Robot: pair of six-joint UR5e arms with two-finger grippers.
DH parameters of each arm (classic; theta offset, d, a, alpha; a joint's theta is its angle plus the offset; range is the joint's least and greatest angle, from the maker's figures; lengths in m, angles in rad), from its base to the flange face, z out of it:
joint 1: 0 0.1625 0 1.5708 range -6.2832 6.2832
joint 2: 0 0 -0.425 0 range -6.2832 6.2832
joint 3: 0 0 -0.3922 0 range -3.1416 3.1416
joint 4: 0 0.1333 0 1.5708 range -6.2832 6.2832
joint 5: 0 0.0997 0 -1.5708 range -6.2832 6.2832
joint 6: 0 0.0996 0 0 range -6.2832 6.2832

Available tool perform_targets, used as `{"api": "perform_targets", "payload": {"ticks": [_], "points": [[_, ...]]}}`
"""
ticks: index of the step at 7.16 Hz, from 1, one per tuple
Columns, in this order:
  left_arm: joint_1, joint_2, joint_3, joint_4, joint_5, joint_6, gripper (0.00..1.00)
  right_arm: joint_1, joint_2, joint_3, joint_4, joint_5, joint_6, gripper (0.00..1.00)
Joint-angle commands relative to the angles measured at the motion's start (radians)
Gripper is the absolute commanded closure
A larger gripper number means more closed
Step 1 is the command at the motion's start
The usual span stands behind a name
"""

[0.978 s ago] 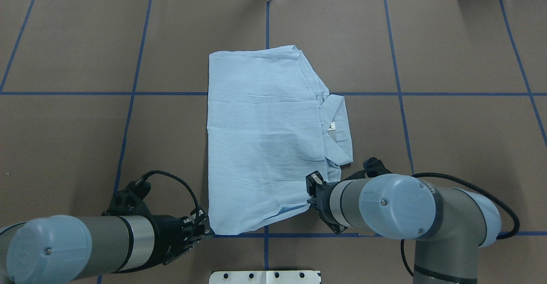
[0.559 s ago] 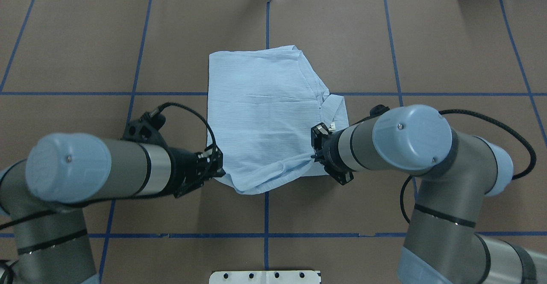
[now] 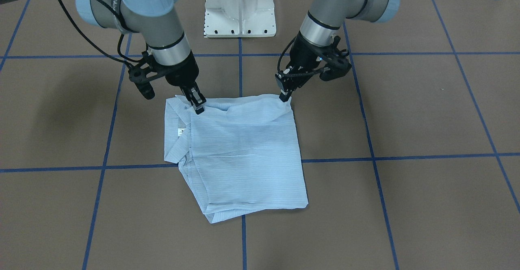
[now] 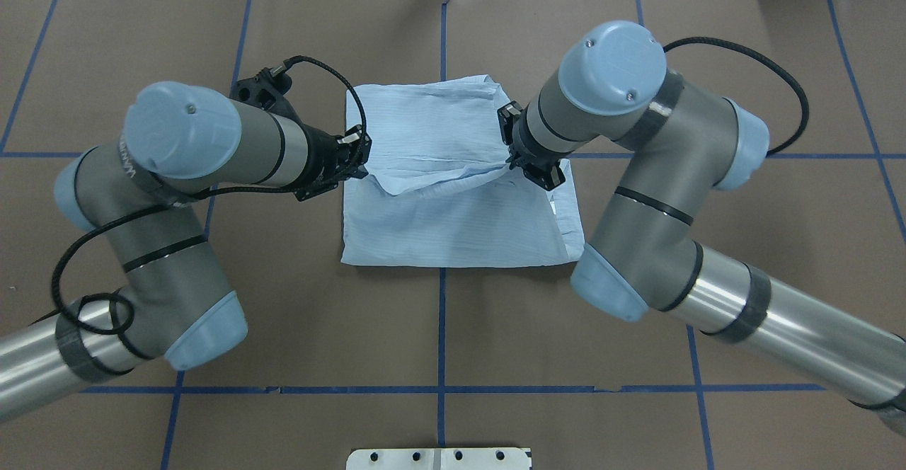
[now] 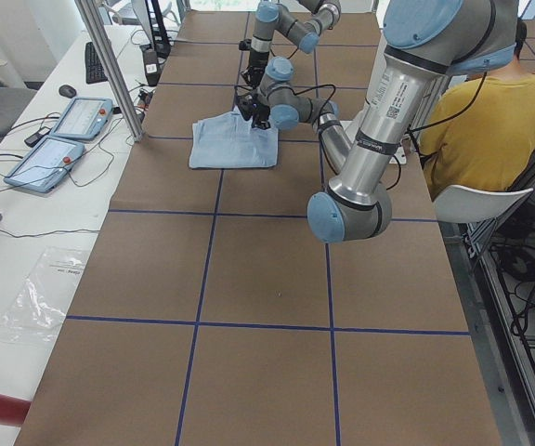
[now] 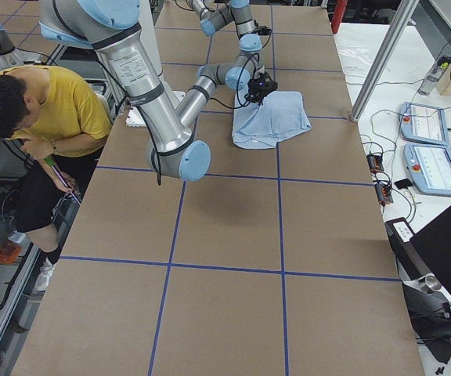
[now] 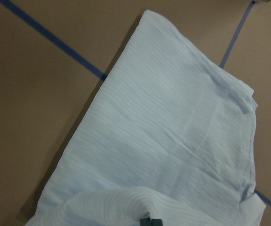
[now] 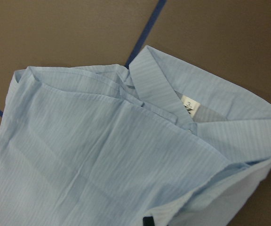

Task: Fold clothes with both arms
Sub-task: 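Push both grippers along the shirt's sides toward its far edge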

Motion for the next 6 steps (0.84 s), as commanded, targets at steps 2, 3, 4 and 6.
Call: {"api": "perform_targets", "payload": {"ticks": [2, 3, 4, 6], "points": [[-0.092, -0.096, 0.317, -0.274, 0.000, 0.058, 1.00, 0.076, 0.187, -0.394, 0.182, 0.020, -0.070, 1.00], [-0.118, -0.113, 0.349, -0.279, 0.000, 0.089, 1.00, 0.097, 0.234, -0.513, 0.256, 0.020, -0.076, 1.00], [-0.129, -0.148, 0.392, -0.282, 0.001, 0.095, 1.00, 0.107, 0.291, -0.591, 0.262, 0.020, -0.097, 1.00], [-0.149, -0.179, 0.509, -0.371, 0.006, 0.117, 1.00, 0.116, 0.342, -0.686, 0.309, 0.019, -0.107, 1.00]]}}
